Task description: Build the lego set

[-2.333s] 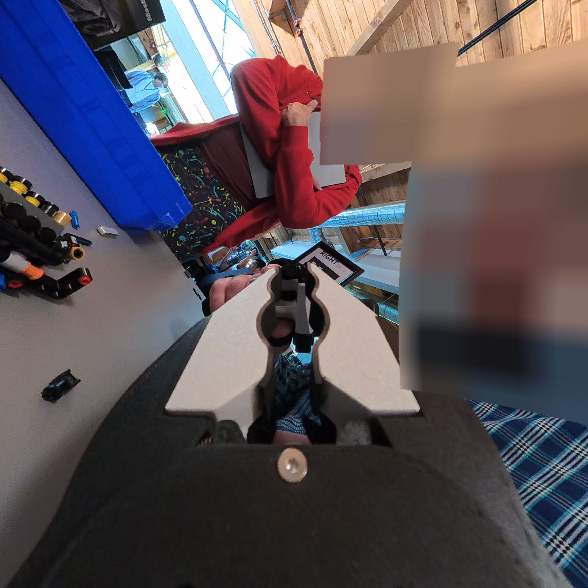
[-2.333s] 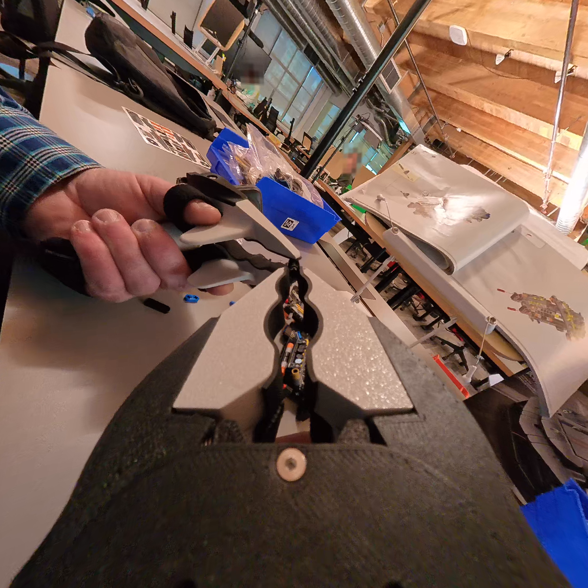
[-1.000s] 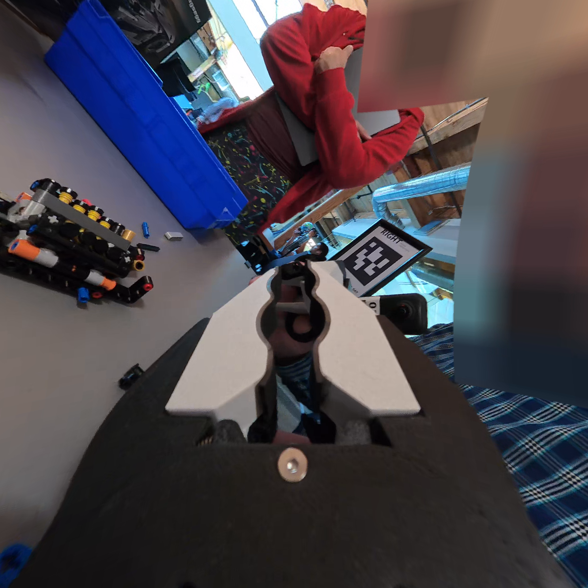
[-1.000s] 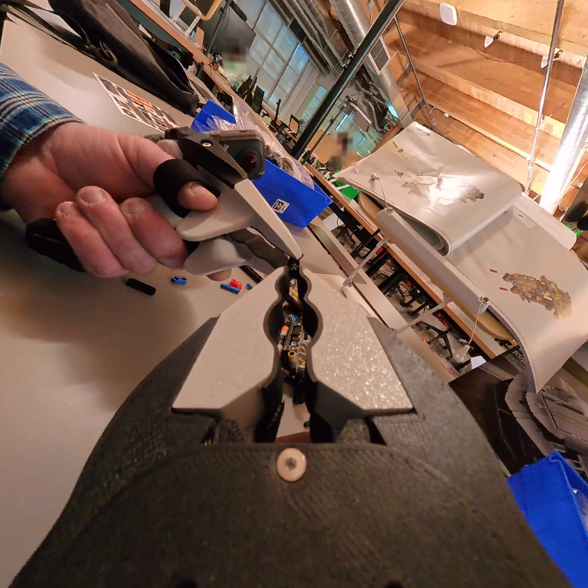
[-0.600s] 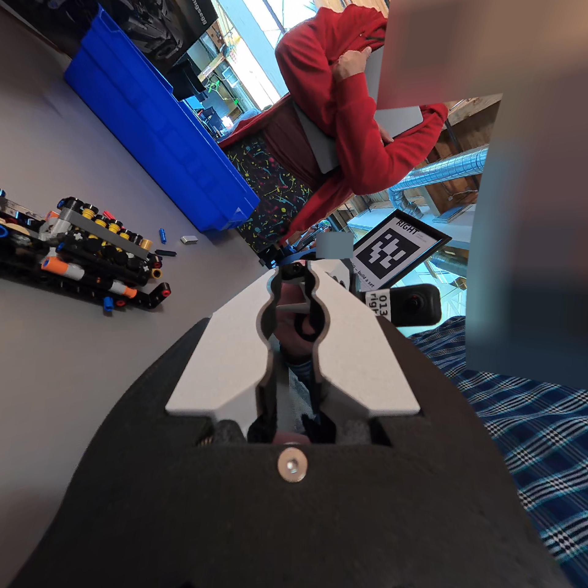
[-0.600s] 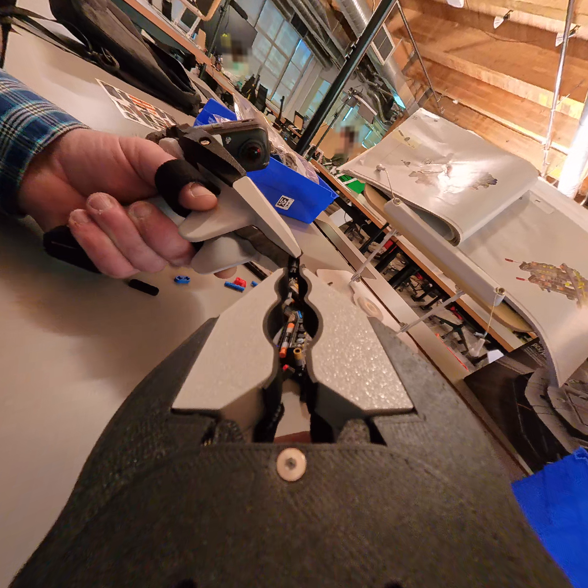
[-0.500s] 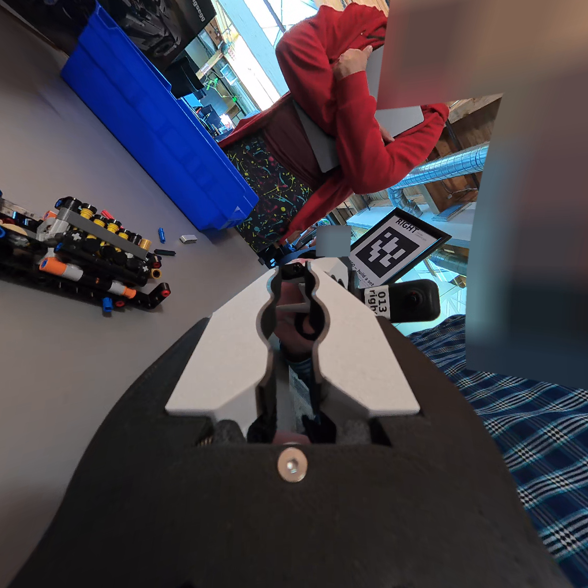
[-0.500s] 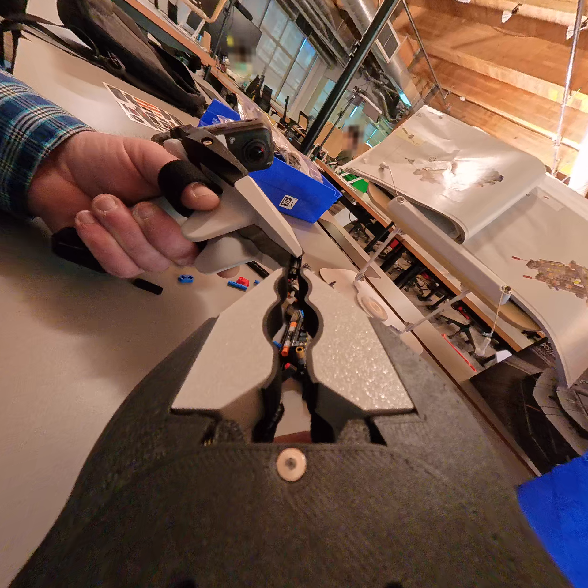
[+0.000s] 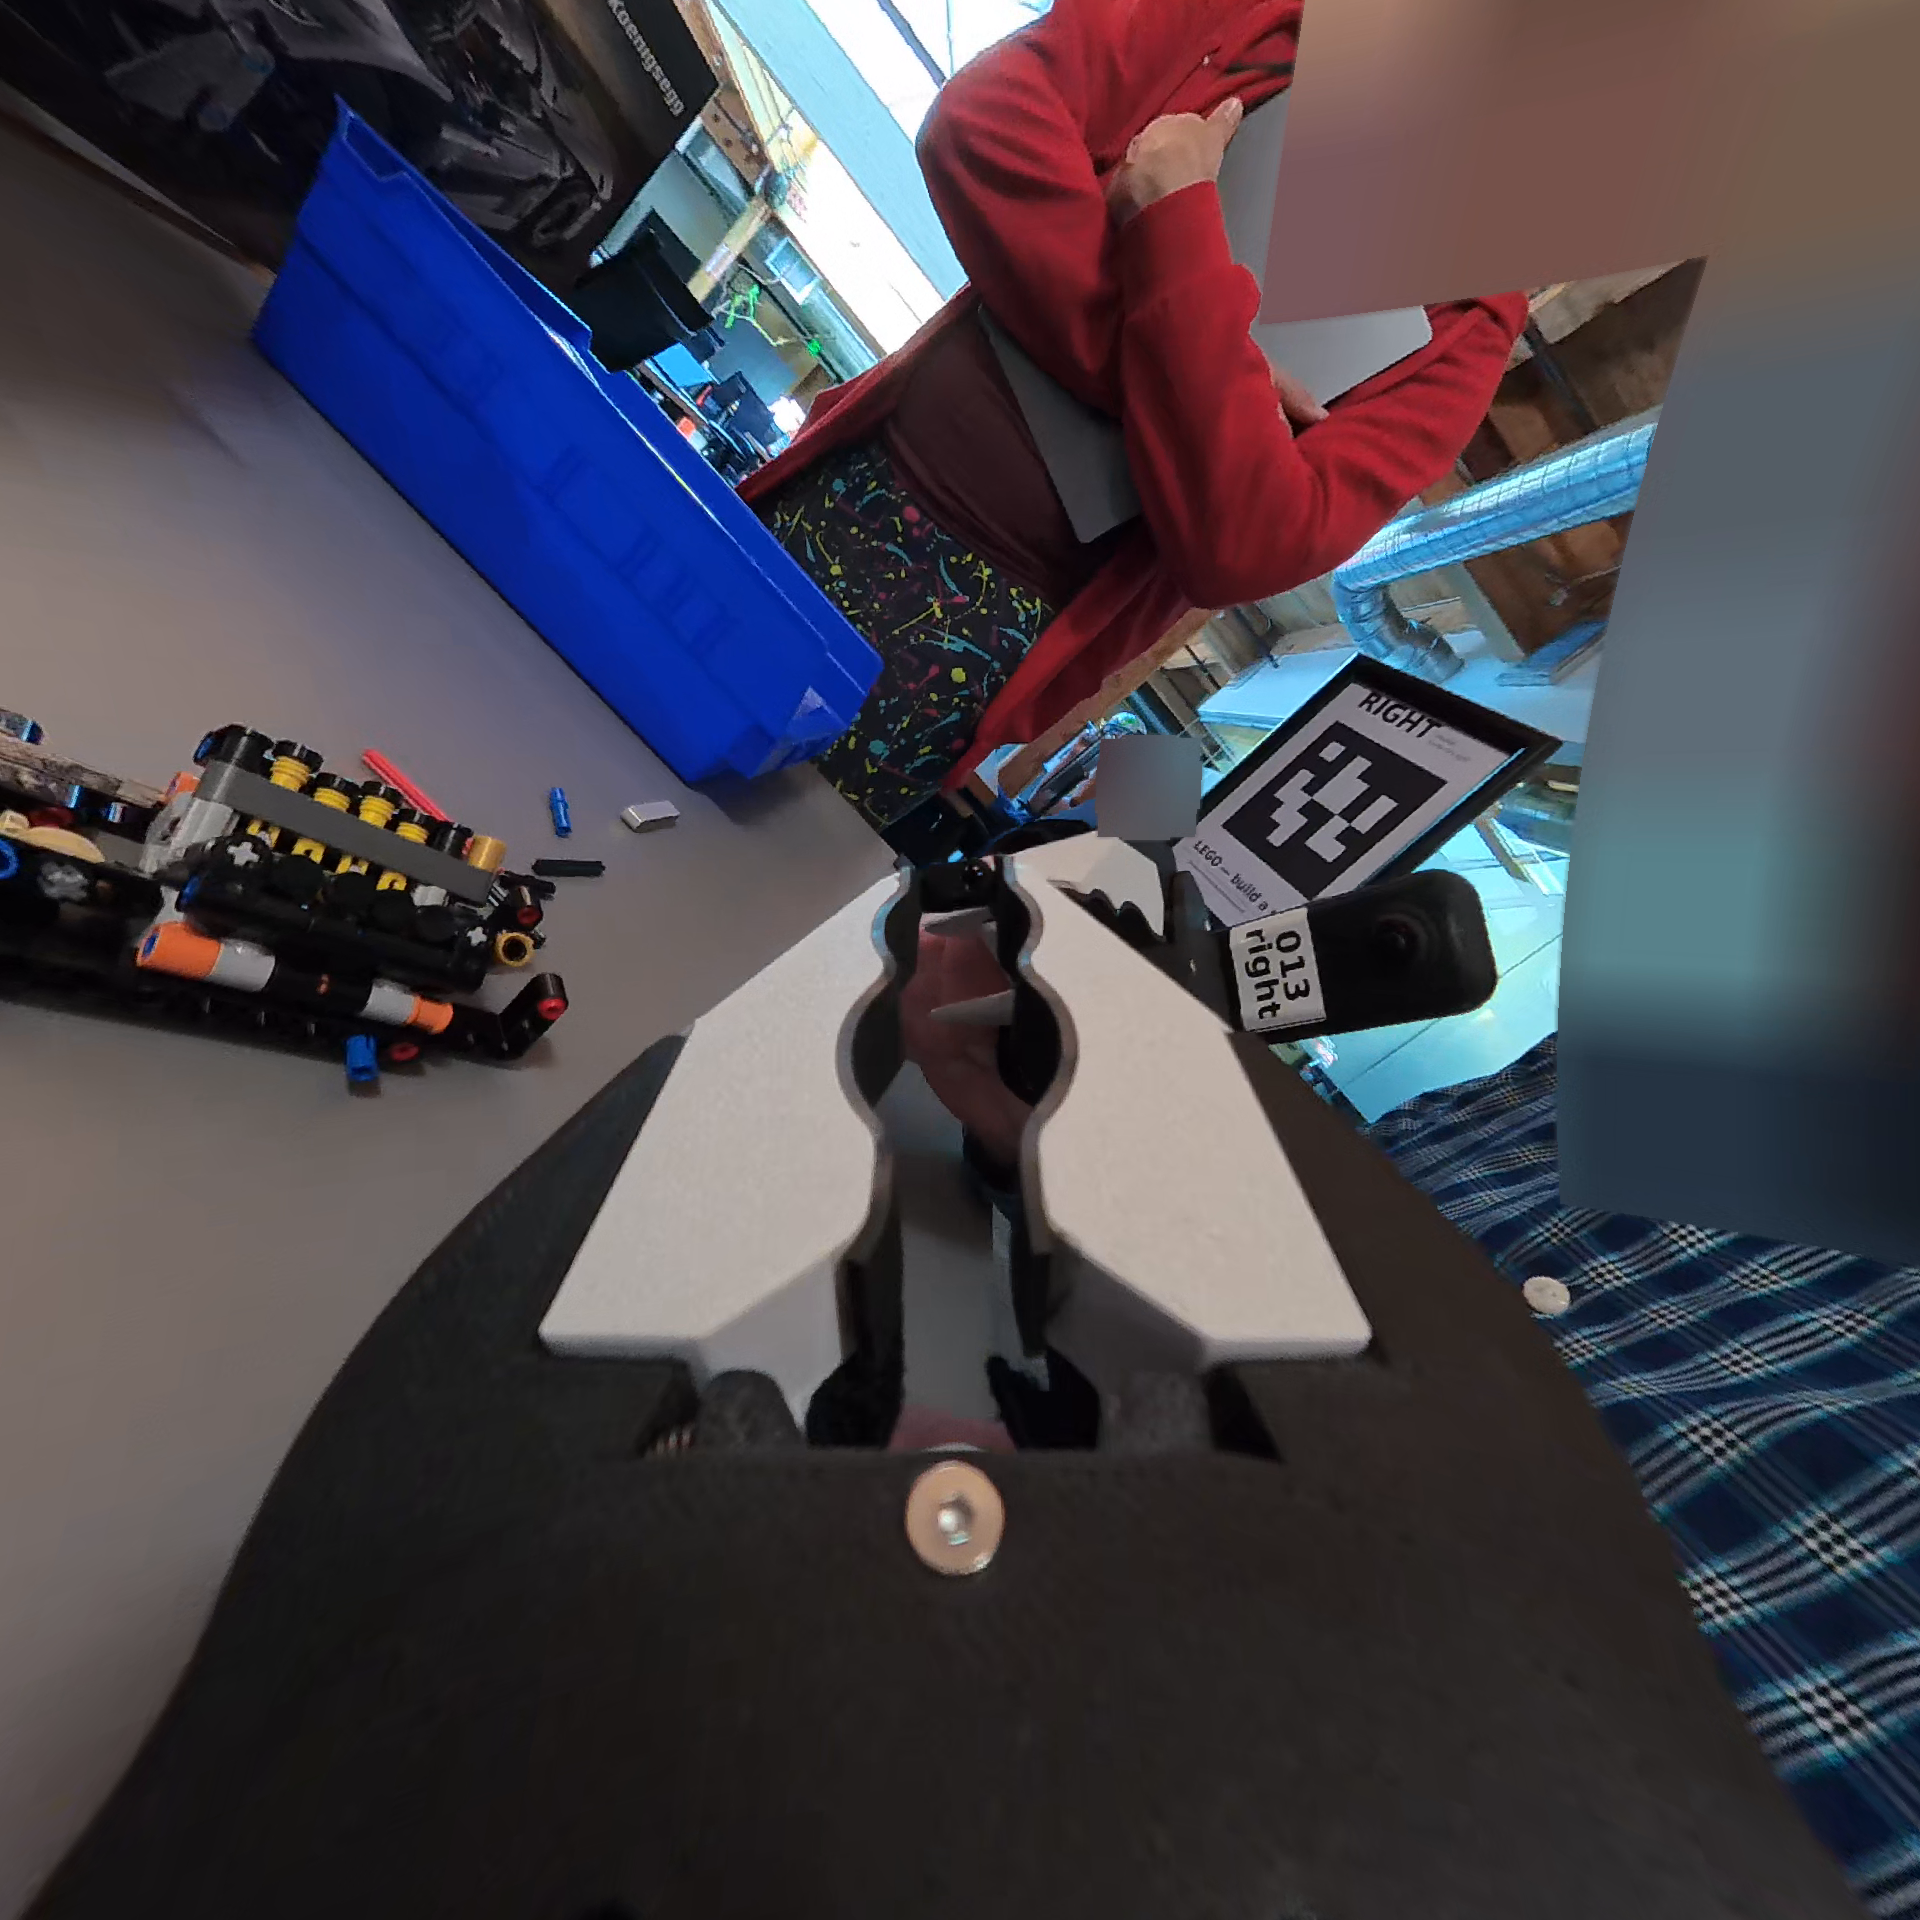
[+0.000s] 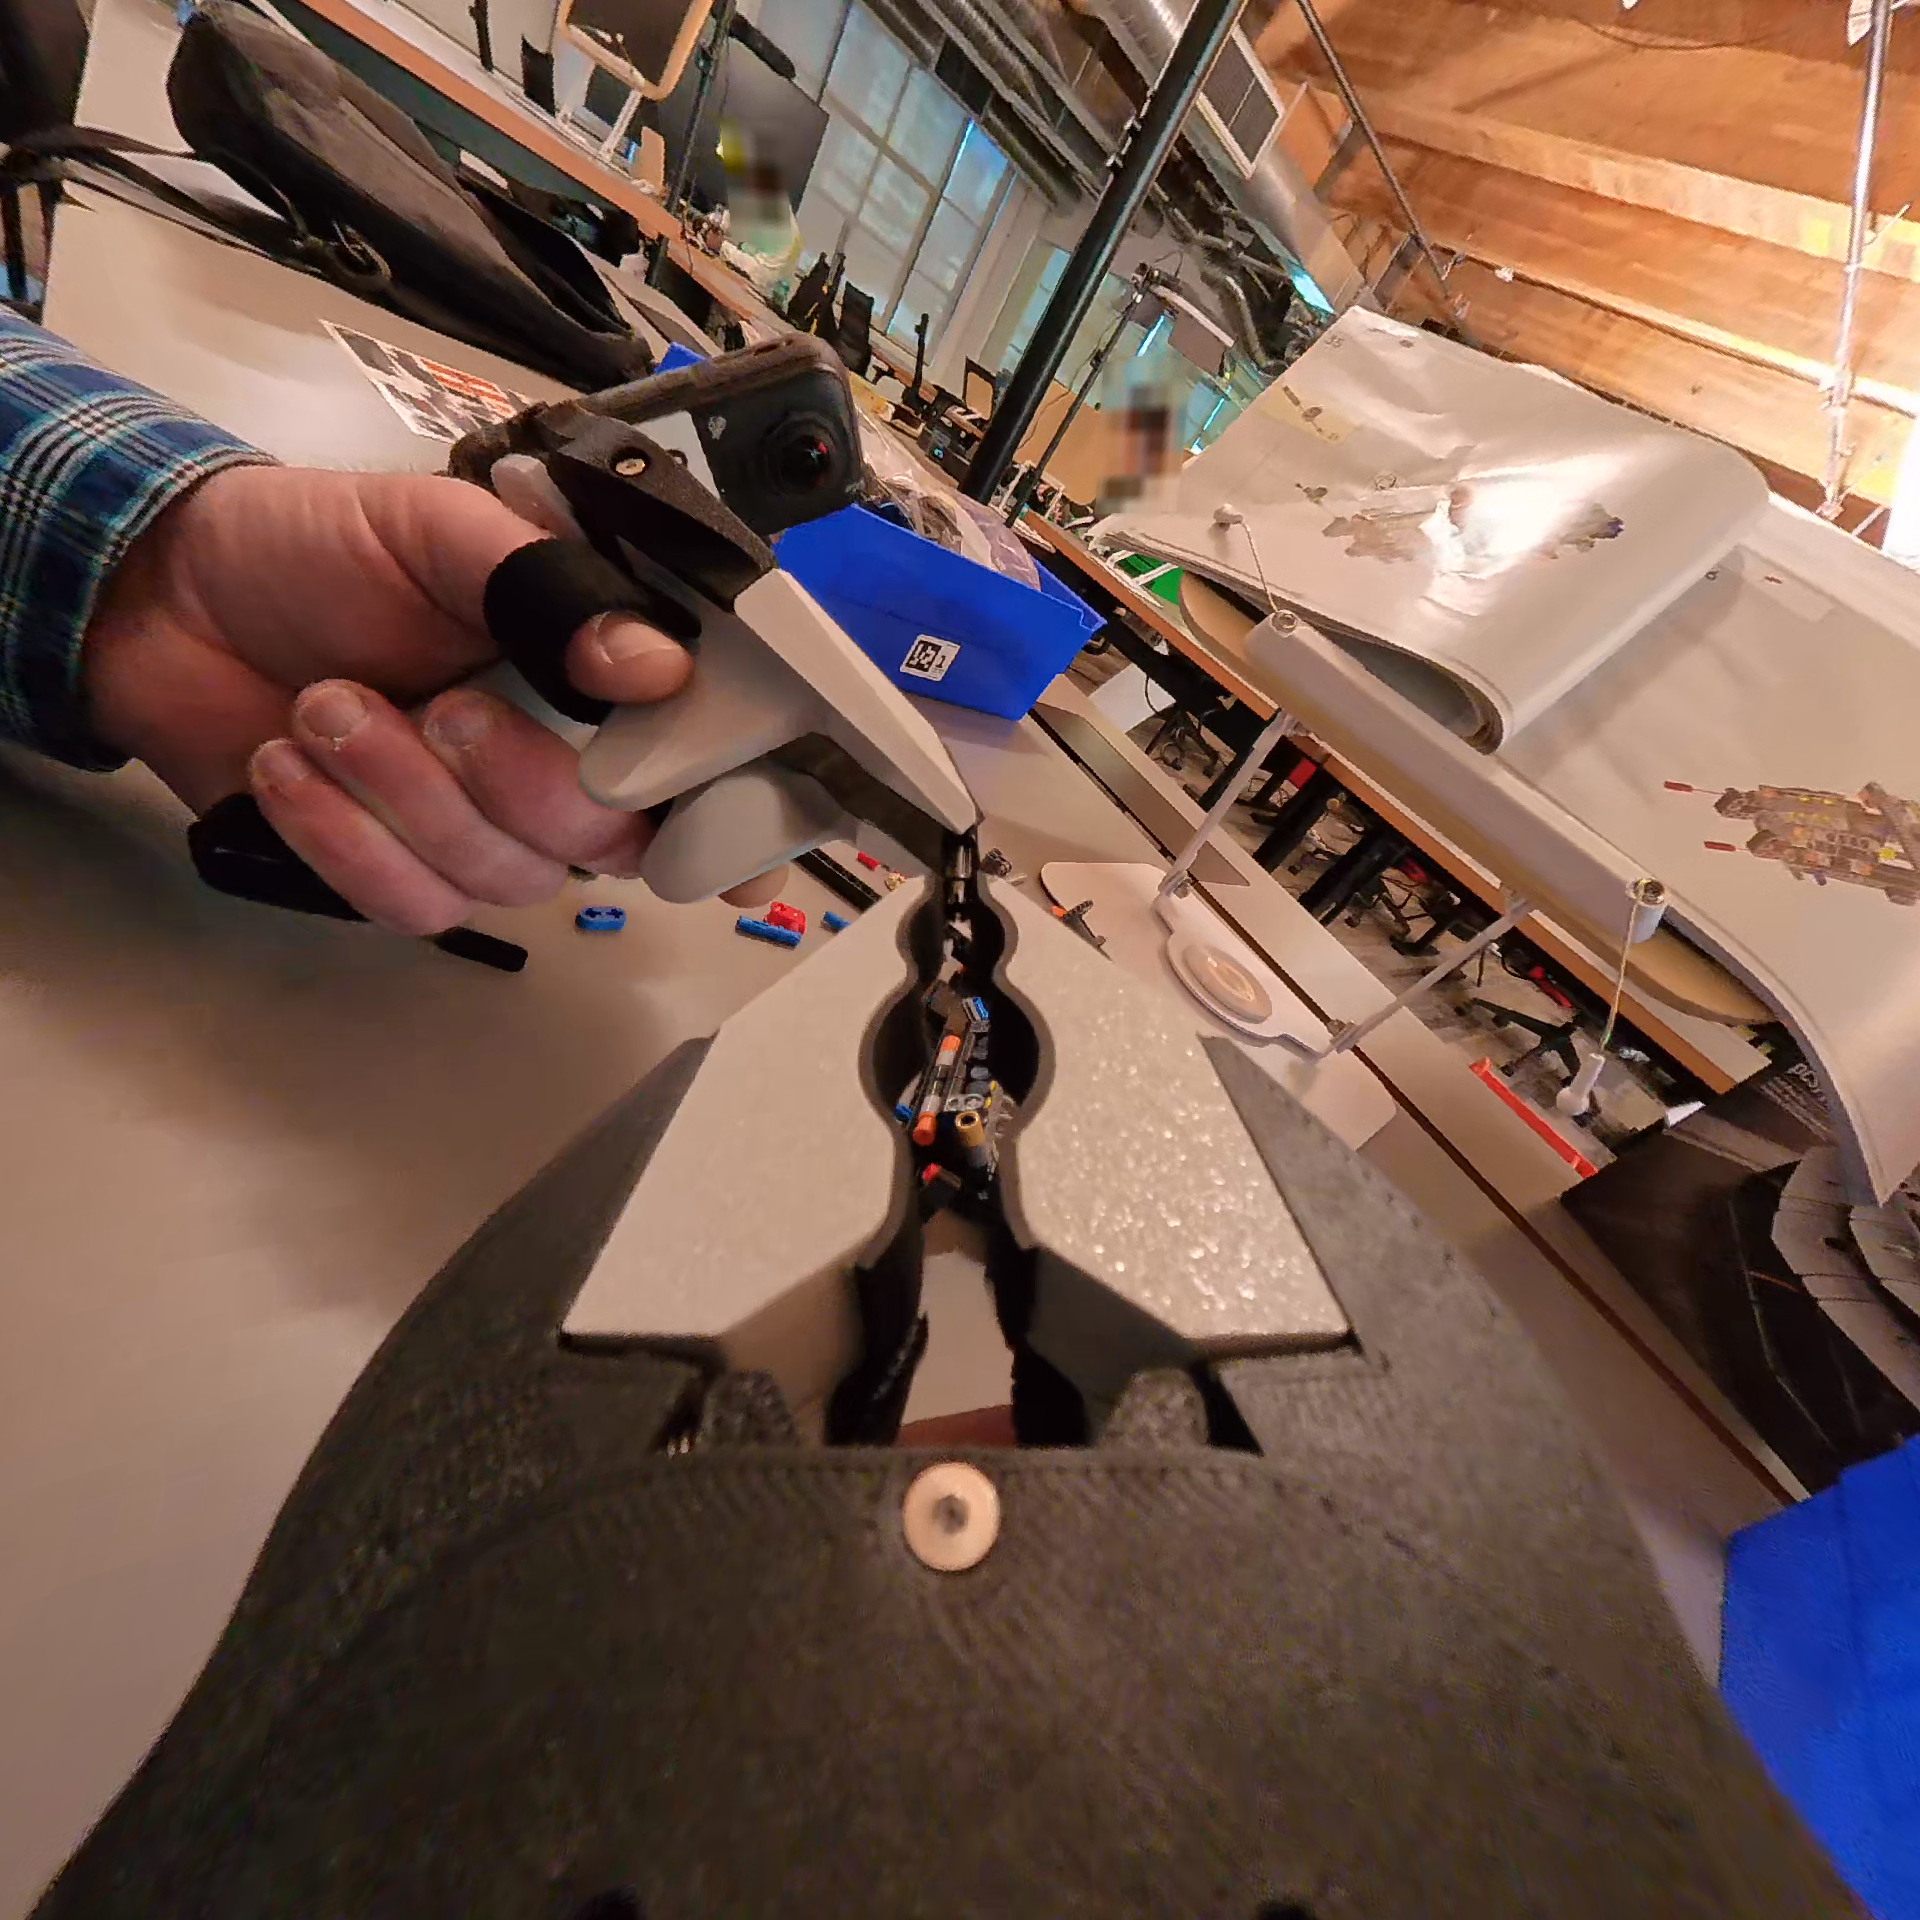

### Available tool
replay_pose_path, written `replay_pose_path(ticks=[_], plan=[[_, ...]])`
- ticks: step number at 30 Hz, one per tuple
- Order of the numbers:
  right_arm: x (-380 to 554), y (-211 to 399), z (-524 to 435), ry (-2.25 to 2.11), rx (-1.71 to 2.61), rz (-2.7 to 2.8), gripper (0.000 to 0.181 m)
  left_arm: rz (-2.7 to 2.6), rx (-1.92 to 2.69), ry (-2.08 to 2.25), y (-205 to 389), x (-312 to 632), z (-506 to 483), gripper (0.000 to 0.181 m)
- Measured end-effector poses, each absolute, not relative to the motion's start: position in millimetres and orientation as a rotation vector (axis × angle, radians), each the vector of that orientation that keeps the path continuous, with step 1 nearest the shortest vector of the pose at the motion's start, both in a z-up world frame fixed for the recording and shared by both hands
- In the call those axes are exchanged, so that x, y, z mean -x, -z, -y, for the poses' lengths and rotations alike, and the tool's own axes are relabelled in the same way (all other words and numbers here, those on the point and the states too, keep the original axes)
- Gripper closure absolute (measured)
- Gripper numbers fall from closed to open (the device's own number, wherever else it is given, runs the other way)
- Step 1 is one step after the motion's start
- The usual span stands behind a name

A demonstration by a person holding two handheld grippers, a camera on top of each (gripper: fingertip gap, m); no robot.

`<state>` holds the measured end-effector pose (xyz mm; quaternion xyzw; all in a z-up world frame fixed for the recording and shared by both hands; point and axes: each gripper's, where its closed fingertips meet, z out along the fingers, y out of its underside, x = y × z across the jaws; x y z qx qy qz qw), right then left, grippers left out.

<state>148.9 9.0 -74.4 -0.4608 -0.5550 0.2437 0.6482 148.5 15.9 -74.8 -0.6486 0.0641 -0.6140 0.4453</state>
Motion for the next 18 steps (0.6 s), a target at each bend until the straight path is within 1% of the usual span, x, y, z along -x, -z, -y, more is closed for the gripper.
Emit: replay_pose_path(ticks=[18], plan=[[-149.8, 79.7, -9.9, -0.560, 1.049, 1.236, 0.179, -0.199, 1.665, 1.307, 79.9, -149.7, -15.6, 0.169]])
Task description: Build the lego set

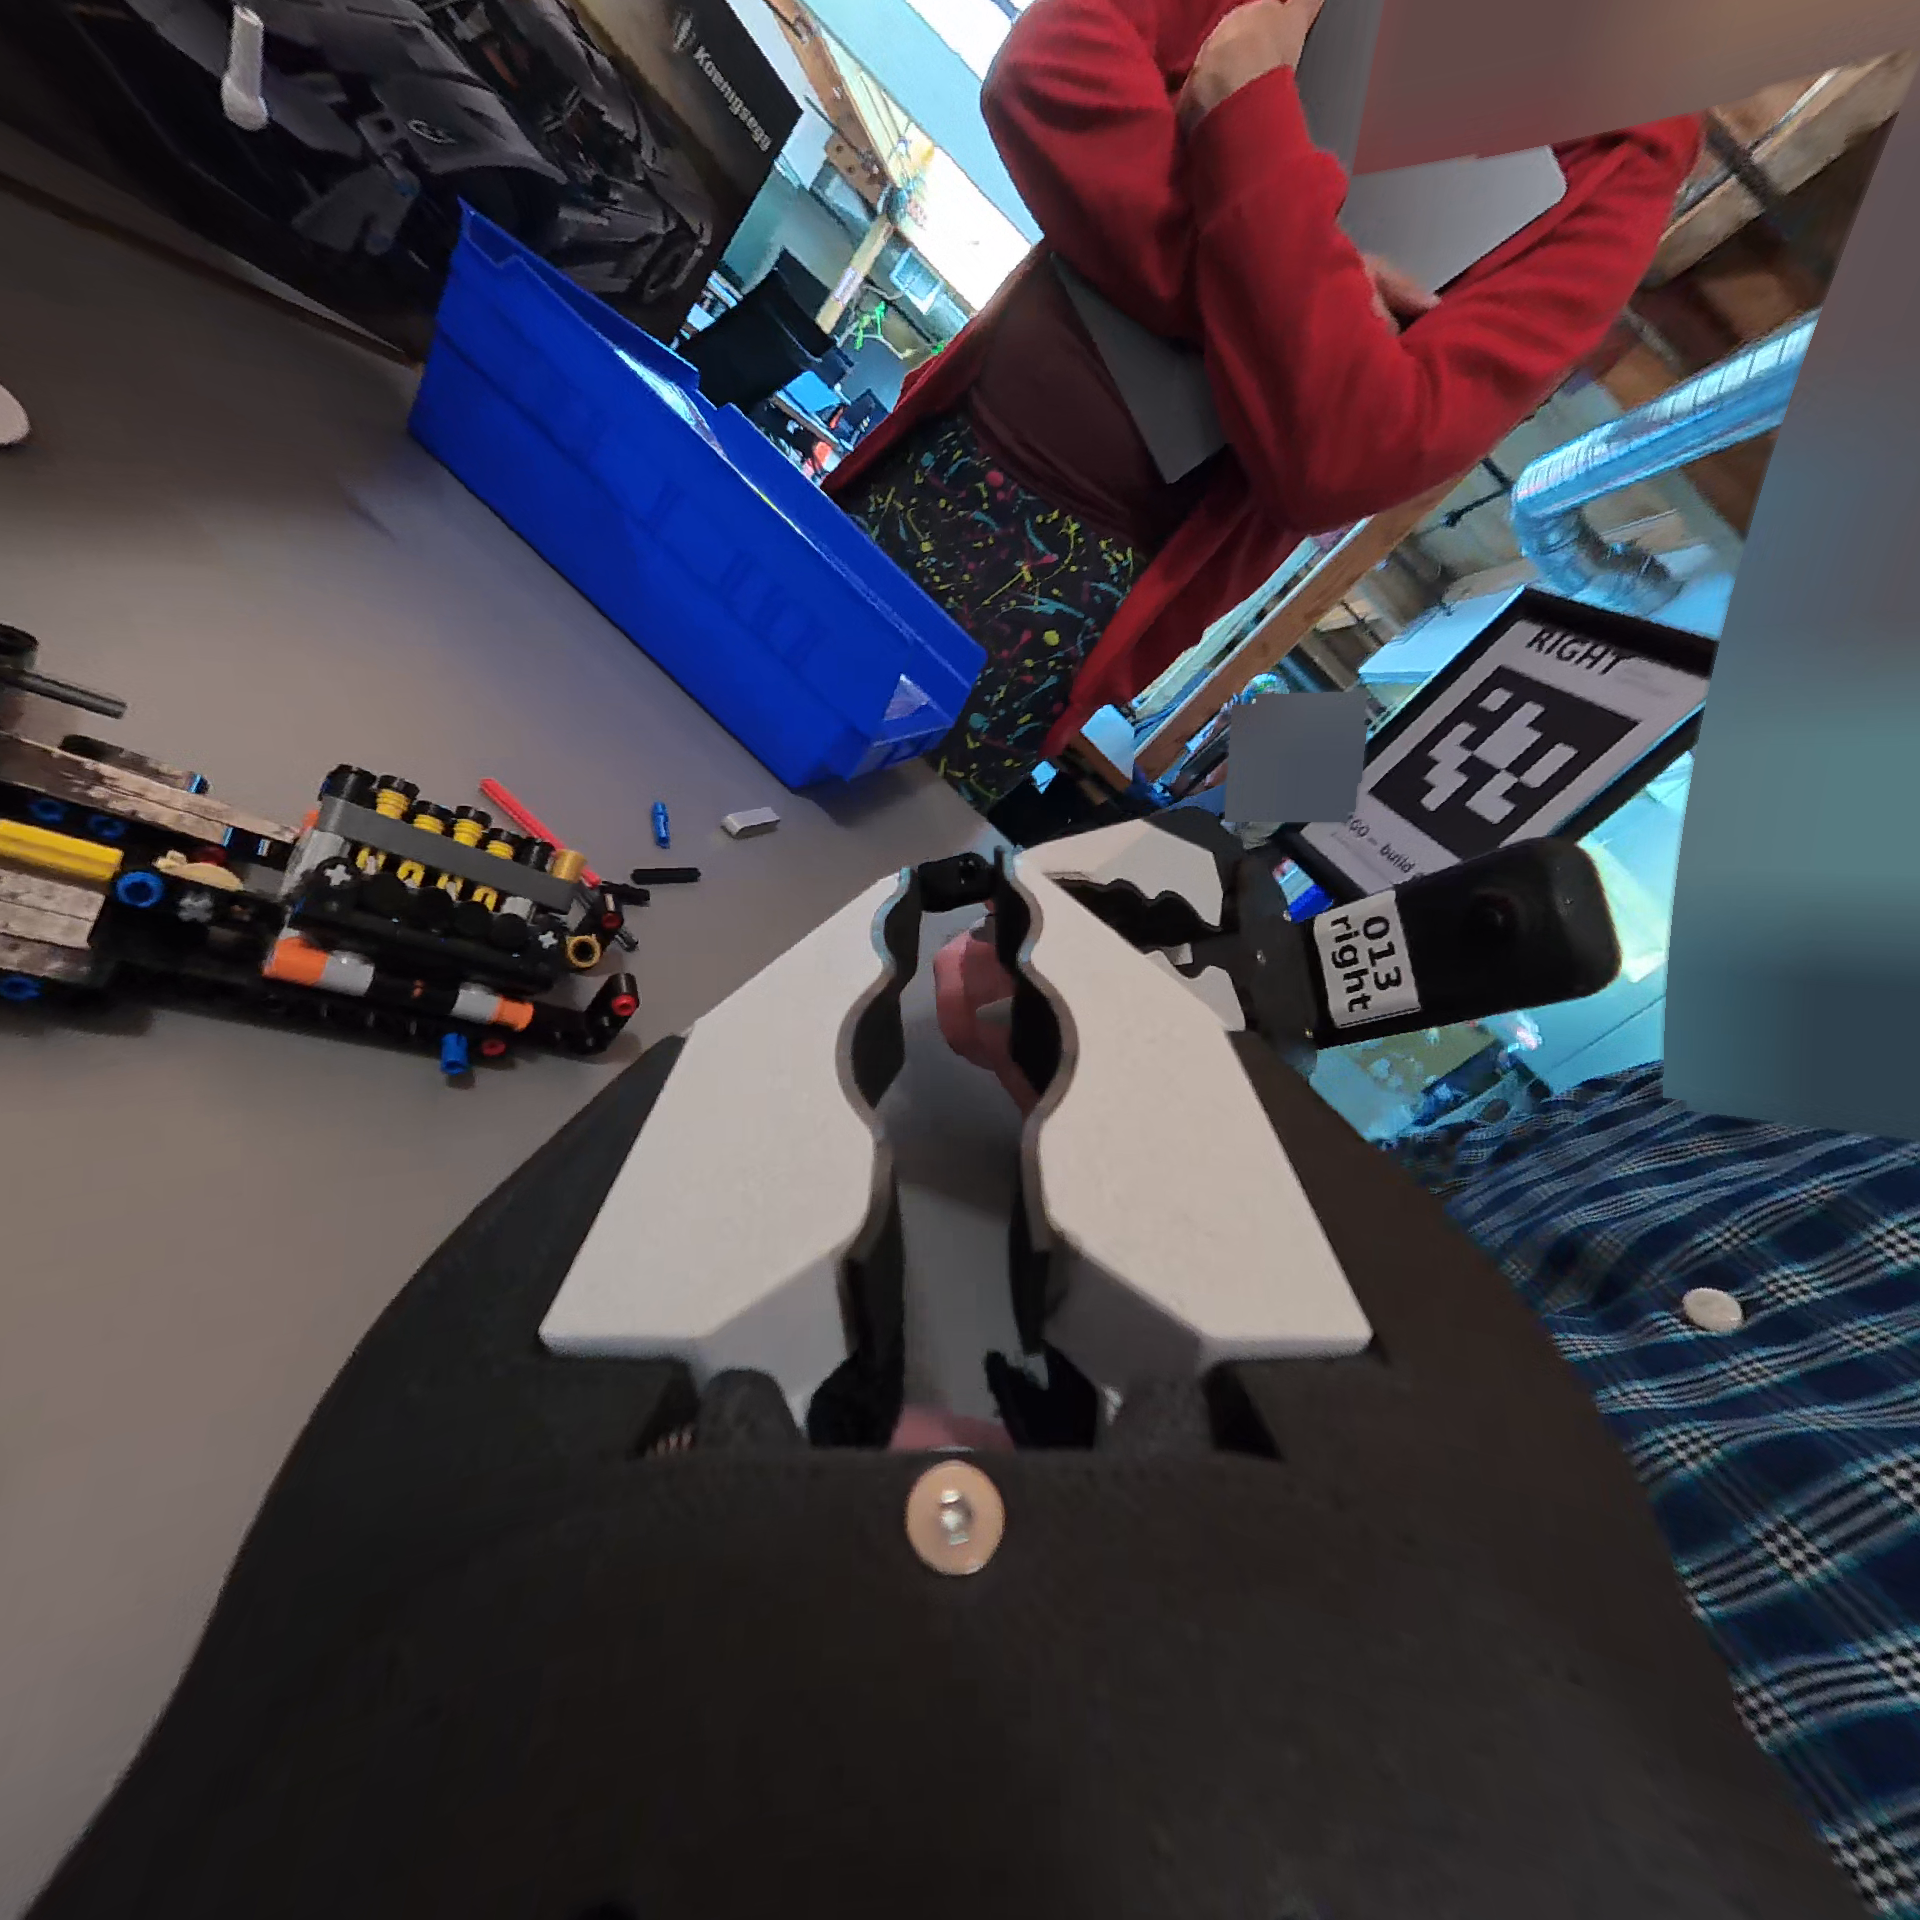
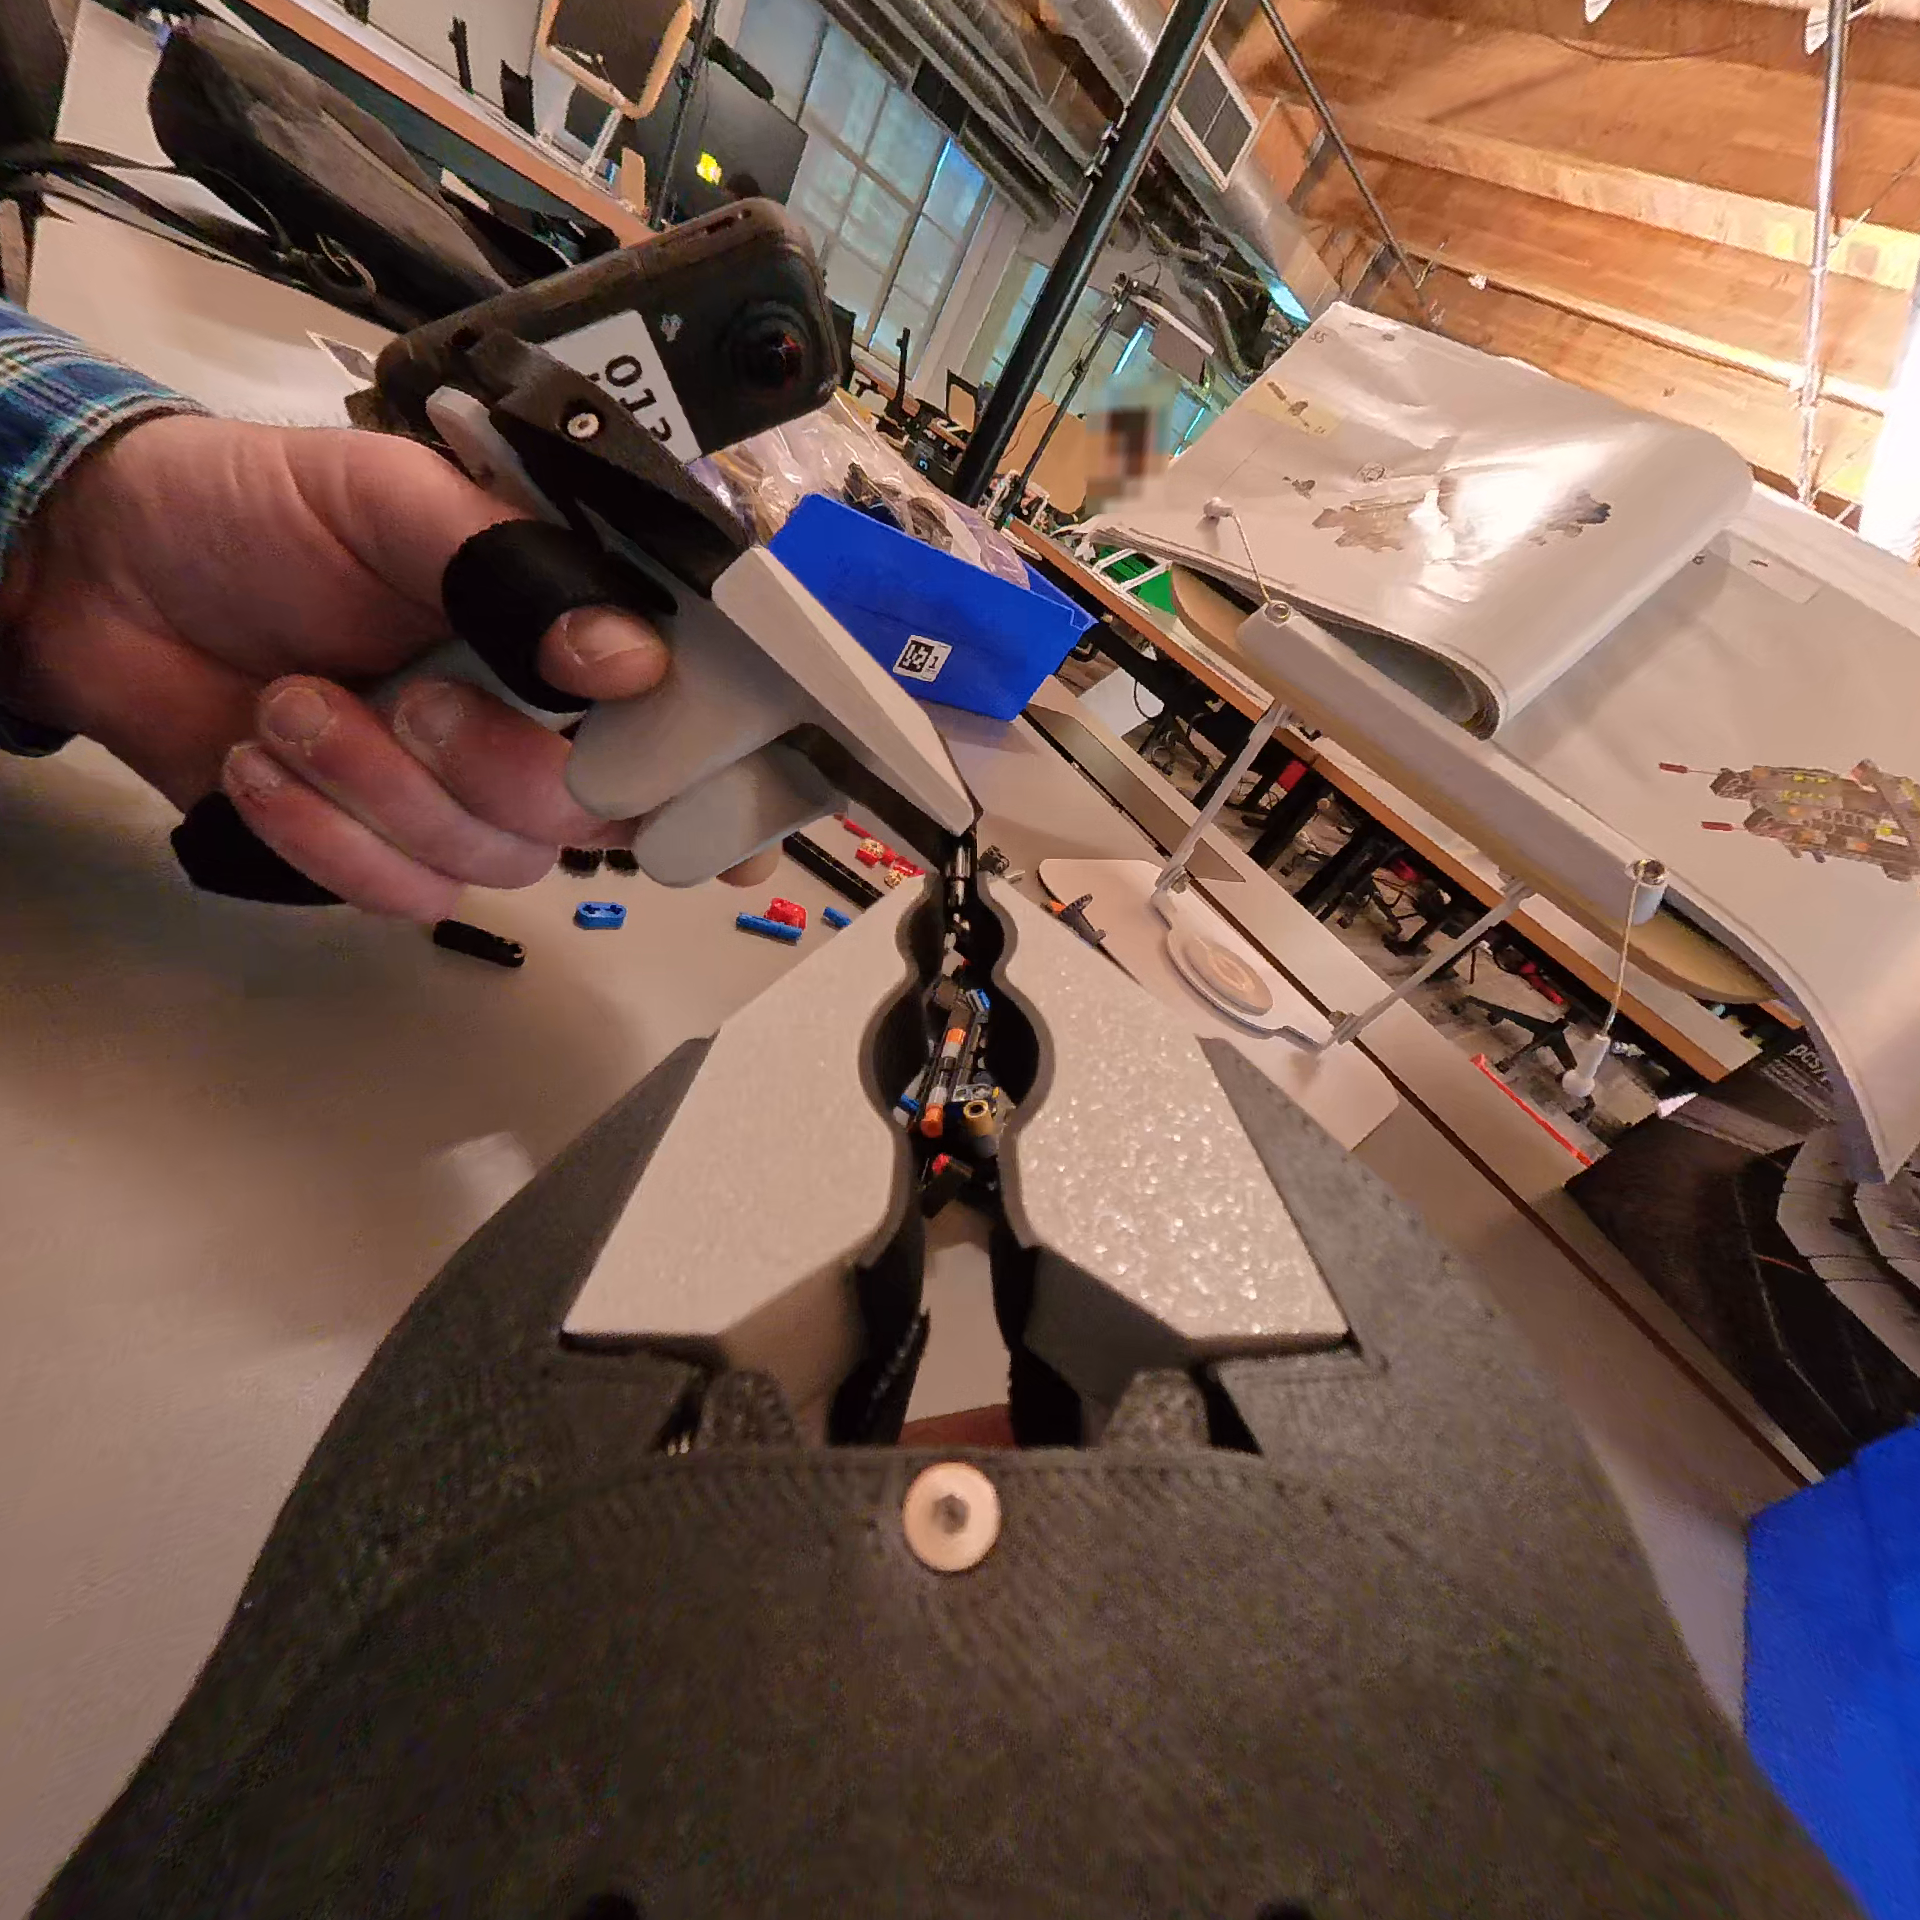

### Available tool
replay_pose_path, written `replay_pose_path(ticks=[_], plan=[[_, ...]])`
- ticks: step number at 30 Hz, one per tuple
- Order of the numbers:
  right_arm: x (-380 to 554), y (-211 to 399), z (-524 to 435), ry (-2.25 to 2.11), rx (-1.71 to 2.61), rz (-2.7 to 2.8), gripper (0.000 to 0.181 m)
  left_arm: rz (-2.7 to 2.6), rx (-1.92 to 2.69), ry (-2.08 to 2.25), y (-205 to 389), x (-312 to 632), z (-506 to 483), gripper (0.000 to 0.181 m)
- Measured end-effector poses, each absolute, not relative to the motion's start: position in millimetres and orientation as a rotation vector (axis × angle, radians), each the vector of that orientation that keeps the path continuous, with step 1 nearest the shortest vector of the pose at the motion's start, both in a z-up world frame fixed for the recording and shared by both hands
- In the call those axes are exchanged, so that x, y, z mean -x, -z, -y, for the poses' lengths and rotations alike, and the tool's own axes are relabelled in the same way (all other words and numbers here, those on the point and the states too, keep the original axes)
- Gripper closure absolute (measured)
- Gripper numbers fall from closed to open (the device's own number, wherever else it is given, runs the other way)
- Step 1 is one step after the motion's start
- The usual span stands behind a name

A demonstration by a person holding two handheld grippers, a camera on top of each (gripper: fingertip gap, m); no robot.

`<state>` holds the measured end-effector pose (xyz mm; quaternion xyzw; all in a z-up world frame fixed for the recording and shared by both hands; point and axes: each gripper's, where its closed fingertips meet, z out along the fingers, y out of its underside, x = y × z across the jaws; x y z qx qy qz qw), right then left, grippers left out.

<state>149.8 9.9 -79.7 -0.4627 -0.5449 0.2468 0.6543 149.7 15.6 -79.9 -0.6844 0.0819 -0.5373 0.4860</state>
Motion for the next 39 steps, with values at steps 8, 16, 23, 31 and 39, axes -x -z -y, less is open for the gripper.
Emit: replay_pose_path(ticks=[8, 16, 23, 31, 39], plan=[[-150, 76, -7, -0.588, 1.021, 1.229, 0.179, -0.149, 1.622, 1.434, 76, -148, -14, 0.167], [-151, 73, -5, -0.621, 1.008, 1.213, 0.179, -0.060, 1.579, 1.591, 75, -150, -13, 0.164], [-154, 71, -5, -0.625, 0.998, 1.200, 0.179, -0.034, 1.529, 1.695, 70, -157, -10, 0.168], [-157, 68, -5, -0.634, 0.987, 1.180, 0.179, -0.040, 1.490, 1.678, 66, -159, -10, 0.166], [-156, 66, -3, -0.629, 0.971, 1.177, 0.179, -0.028, 1.469, 1.591, 66, -155, -8, 0.167]])
